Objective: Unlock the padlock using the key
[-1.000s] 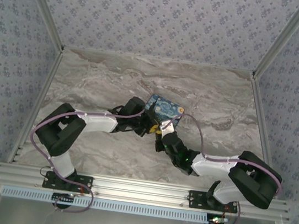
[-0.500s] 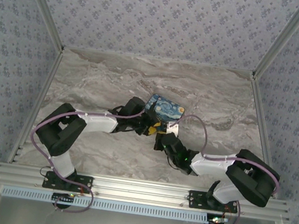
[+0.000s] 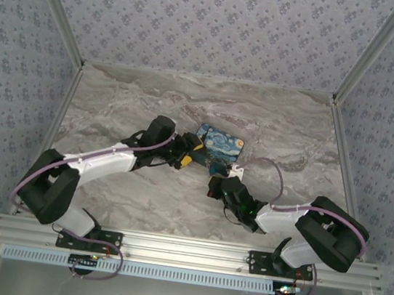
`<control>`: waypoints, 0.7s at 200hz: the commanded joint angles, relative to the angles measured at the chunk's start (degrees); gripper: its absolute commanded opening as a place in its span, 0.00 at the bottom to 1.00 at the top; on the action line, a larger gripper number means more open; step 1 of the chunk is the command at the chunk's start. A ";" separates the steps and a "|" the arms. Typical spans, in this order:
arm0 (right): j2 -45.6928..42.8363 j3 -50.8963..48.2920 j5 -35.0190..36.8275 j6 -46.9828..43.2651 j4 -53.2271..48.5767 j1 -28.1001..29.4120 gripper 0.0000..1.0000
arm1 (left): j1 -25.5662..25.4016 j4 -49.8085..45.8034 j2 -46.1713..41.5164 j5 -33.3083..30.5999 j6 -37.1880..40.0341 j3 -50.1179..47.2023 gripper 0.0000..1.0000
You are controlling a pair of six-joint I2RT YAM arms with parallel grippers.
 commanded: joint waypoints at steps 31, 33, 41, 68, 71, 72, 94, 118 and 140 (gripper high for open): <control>-1.96 -1.82 -5.76 12.85 0.92 -3.57 0.00 | 1.96 -10.46 -6.16 -7.68 8.90 0.23 0.73; -2.05 -1.87 -5.86 13.37 0.85 -3.72 0.00 | 2.03 -10.60 -6.22 -7.69 8.99 0.24 0.73; -2.51 -2.35 -6.47 15.36 0.89 -4.44 0.00 | 2.25 -11.06 -6.52 -7.95 9.27 0.24 0.73; -4.41 -4.16 -7.35 21.17 0.70 -6.31 0.00 | 2.61 -11.24 -6.73 -8.10 9.37 0.00 0.73; -4.68 -4.27 -7.40 21.47 0.52 -6.46 0.00 | 2.66 -11.26 -6.71 -8.11 9.37 0.06 0.73; -4.76 -4.33 -7.38 21.51 0.45 -6.49 0.00 | 2.66 -11.26 -6.71 -8.03 9.37 0.07 0.73; -6.67 -4.64 -7.71 22.95 -2.08 -7.52 0.04 | 2.71 -11.26 -6.62 -7.90 9.35 -0.12 0.73; -8.96 -4.95 -7.72 23.41 -5.04 -8.25 0.13 | 2.93 -11.35 -6.71 -8.01 9.61 -0.19 0.74; -11.22 -5.18 -7.39 23.18 -8.32 -8.69 0.21 | 3.08 -11.61 -6.88 -8.22 10.28 0.02 0.74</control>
